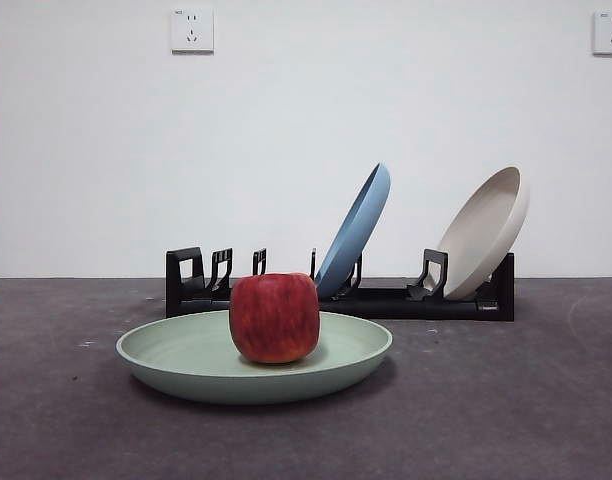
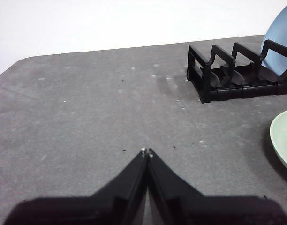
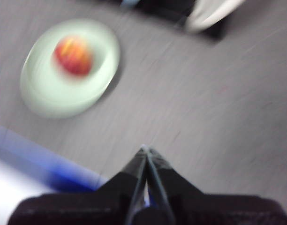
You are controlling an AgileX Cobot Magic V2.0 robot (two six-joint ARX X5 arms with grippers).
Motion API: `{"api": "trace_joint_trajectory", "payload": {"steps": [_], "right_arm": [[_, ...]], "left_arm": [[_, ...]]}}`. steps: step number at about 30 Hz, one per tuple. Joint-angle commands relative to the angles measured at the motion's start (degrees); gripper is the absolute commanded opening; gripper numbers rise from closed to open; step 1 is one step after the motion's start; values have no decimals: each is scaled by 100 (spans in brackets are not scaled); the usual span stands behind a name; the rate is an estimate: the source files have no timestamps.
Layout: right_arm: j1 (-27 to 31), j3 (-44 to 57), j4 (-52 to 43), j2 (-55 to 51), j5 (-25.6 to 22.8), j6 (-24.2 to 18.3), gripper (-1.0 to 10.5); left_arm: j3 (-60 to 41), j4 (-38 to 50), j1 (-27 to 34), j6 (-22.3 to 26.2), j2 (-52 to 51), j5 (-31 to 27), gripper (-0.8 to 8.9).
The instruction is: Take the green plate from the plate rack,put the plate on the table,take the apple from the table,put the apple in the plate
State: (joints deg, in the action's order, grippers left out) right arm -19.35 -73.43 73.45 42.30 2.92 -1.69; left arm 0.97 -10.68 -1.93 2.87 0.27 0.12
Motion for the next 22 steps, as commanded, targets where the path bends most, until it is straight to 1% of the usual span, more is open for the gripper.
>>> {"api": "trace_joint_trajectory", "payload": {"steps": [1,3,5,6,7,9,11,15,18,22], "right_arm": [[564,219,-1163,-415,22,-98,1],[769,474,-1897,-708,144,-282,1],[975,866,-2583,-1008,542,-501,1],[1130,1303,-3156,-1250,883,-616,0],[1241,1725,-3633,-1449,1023,-640,0],[1384,2514,-4472,-1781,1064,-632,0],[1449,3117,-5062,-2002,1067,-590,0],[1480,4450,-6262,-2483,1036,-260,0],[1480,5222,-6721,-2809,1003,-210,0],[1480,5890,-6824,-3130,1003,-208,-1]], "left_arm": [[-74,7,15,-52,-15,4,-3],[-74,7,15,-52,-15,4,-3],[-74,7,15,-52,-15,4,-3],[-74,7,15,-52,-15,4,-3],[-74,7,15,-52,-15,4,-3],[-74,7,15,-52,-15,4,-3],[-74,7,15,-52,-15,4,-3],[-74,7,15,-52,-15,4,-3],[-74,7,15,-52,-15,4,-3],[-74,7,15,-52,-15,4,-3]]}}
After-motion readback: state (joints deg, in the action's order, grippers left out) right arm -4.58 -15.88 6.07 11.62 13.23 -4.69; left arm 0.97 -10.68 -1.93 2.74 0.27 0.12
